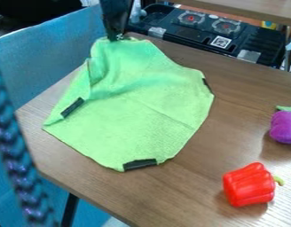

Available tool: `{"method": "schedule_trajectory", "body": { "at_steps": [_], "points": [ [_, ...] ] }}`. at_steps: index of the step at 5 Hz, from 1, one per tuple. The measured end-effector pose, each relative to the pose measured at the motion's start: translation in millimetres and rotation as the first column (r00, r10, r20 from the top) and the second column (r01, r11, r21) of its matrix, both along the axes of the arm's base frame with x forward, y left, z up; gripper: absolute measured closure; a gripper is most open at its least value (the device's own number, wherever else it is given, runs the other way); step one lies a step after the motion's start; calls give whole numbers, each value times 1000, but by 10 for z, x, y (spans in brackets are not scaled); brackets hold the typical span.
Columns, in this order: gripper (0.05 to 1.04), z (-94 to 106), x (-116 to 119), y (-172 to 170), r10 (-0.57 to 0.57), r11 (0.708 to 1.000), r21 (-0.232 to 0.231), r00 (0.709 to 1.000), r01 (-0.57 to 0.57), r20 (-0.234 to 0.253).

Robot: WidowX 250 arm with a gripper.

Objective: Unfold the cloth from bottom right to top left

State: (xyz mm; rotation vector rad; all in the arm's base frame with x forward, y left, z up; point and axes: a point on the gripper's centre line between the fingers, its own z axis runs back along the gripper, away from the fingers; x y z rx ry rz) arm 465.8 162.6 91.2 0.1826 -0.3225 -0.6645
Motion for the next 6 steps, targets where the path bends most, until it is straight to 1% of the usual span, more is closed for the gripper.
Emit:
{"method": "schedule_trajectory", "body": {
  "at_steps": [1, 2, 3, 4, 5, 6],
  "points": [
    [1032, -50, 59, -34, -73, 997, 20, 997, 74, -26],
    [1032, 21, 107, -20, -127, 991, 33, 991, 128, -37],
    [1032, -24, 129, -8, -171, 983, 53, 983, 174, -59],
    [1017, -89, 140, -23, -195, 976, 82, 977, 202, -85],
    [882, -168, 159, -3, -197, 975, 92, 977, 204, -86],
    [638, -514, 84, 15, -169, 983, 64, 983, 173, -68]
  ]
}}
